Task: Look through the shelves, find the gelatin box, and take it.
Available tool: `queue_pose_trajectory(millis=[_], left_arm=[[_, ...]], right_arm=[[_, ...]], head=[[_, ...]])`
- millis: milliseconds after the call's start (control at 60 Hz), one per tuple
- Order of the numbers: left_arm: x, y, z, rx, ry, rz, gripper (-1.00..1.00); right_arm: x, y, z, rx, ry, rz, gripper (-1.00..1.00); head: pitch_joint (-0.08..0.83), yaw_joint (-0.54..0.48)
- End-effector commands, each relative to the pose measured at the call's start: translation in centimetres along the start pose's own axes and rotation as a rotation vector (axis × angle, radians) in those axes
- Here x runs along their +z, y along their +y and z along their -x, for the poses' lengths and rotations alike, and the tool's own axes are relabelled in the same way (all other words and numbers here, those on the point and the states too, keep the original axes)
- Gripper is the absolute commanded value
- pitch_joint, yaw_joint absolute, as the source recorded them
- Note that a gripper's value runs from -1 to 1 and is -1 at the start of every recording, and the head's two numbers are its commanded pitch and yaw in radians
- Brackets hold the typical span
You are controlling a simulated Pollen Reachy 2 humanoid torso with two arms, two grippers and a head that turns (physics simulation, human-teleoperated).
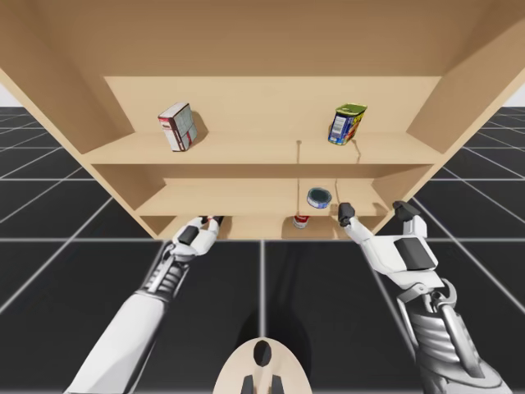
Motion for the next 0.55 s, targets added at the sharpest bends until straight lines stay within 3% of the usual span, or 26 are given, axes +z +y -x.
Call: queue_pose_trajectory(millis=[17, 217, 383, 533, 550], left_arm=[[0.8, -2.1, -1.0, 0.024, -0.079, 0.019, 1.00], [3.6, -1.5, -1.4, 0.008, -0.046, -0.016, 1.00], [7.8, -1.0, -0.9, 0.003, -0.009, -0.003, 1.00], [12.7, -1.3, -0.3, -0.019, 0.027, 0.008, 1.00], [13.1, -1.3, -0.3, -0.017, 0.026, 0.012, 1.00]], right_arm=[[0.0, 0.2, 0.0, -0.014, 0.000, 0.003, -1.00], [0.0, 0.1, 0.0, -0.016, -0.003, 0.003, -1.00], [0.0, 0.2, 0.0, -0.009, -0.004, -0.002, -1.00], [0.1, 0.0, -0.1, -0.074, 0.034, -0.045, -1.00], [0.1, 0.1, 0.0, -0.059, 0.025, -0.035, -1.00]], head=[[0.596, 0.25], [0.593, 0.24], [0.590, 0.25], [0.585, 0.24], [0.585, 0.24]])
